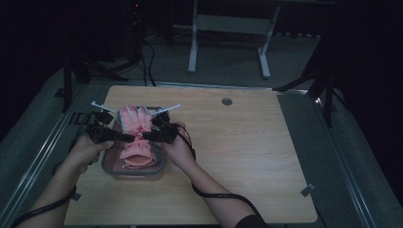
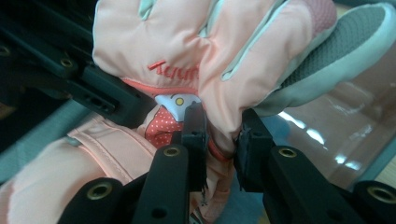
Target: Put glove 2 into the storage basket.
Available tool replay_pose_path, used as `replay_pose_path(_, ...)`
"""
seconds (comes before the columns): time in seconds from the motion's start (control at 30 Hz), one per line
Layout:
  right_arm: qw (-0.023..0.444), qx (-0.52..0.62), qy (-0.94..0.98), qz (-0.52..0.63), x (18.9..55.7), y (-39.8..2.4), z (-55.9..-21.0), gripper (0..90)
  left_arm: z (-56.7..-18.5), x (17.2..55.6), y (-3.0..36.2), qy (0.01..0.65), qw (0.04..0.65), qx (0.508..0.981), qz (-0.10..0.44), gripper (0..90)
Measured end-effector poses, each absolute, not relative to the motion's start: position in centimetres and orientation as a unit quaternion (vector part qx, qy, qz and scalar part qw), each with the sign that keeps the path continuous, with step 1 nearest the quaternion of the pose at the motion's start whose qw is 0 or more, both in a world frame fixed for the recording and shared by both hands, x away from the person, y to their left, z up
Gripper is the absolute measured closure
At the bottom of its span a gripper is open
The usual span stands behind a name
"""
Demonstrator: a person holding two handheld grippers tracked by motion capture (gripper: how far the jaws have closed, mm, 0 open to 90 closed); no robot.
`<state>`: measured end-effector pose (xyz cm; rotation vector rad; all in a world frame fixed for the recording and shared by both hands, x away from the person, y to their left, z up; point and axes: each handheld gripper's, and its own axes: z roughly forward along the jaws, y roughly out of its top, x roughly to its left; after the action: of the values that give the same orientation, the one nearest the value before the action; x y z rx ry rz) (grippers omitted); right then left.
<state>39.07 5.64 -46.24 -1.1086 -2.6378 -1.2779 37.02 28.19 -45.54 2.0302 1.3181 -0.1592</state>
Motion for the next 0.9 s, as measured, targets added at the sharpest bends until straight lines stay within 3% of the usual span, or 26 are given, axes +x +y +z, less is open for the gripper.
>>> replay_pose_path(0.6,0.013,-0.359,-0.868,-0.344,39.5,6.1,-48.8,74.4,-48.4,36.9,26.9,0.530,0.314,0.785,-0.062,63.9)
replay_pose_path(0.73,0.014,-0.362,-0.870,-0.335,39.6,6.3,-48.8,67.3,-48.8,37.0,27.0,0.544,0.308,0.778,-0.059,56.5)
replay_pose_path(0.8,0.011,-0.363,-0.870,-0.334,39.8,6.3,-48.9,62.2,-48.9,36.9,26.9,0.545,0.305,0.781,-0.032,49.1)
replay_pose_path(0.9,0.009,-0.364,-0.869,-0.334,39.9,6.3,-48.9,59.9,-48.8,36.9,26.8,0.542,0.305,0.783,-0.018,47.3)
